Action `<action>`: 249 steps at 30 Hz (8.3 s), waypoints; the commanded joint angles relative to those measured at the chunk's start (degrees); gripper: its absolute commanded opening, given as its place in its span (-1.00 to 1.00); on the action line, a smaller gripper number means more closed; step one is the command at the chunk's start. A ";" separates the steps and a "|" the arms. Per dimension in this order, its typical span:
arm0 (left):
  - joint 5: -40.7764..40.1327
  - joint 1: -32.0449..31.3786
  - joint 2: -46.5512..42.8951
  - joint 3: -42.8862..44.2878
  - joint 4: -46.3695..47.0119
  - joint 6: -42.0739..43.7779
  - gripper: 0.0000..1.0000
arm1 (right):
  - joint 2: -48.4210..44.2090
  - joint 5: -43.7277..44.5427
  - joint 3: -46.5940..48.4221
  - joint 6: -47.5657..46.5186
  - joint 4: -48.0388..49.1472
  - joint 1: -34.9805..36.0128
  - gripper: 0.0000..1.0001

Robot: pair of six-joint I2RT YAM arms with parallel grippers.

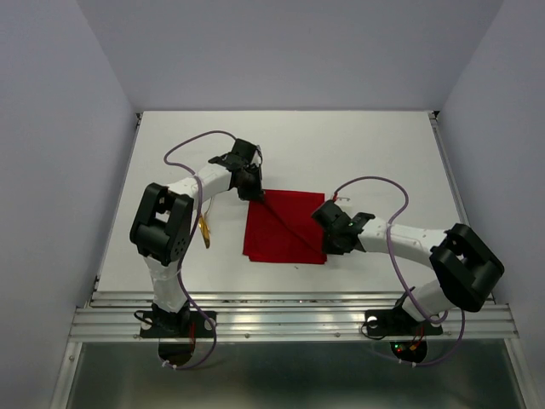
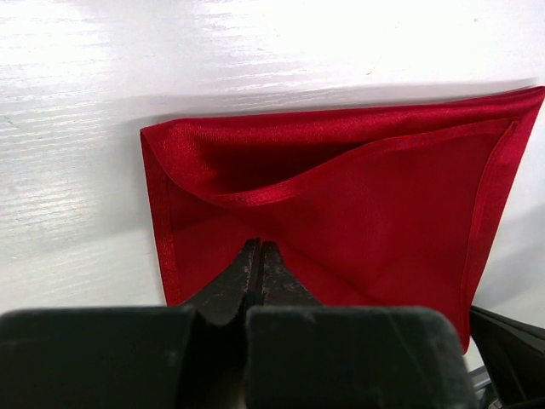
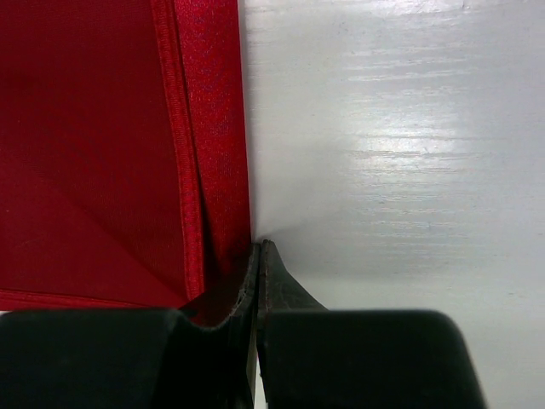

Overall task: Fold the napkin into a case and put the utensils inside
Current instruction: Smooth out the upper triangle-folded napkin at the center of the board.

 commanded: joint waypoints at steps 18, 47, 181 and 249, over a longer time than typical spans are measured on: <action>-0.41 -0.15 1.49 4.29 0.20 1.40 -1.00 | -2.32 -0.97 7.25 -1.15 -0.71 1.79 -0.99; -1.82 -0.15 4.92 6.84 0.37 2.10 -1.00 | 5.15 -3.26 8.22 -0.37 6.58 2.31 -0.99; -4.54 -2.52 -16.43 -7.48 5.47 -2.03 -1.00 | -8.64 -0.44 -1.97 4.65 1.65 2.31 -0.92; -17.98 -17.10 -13.18 -3.09 -3.14 -3.26 0.37 | -12.94 -2.99 -3.38 -5.10 1.14 -20.44 0.43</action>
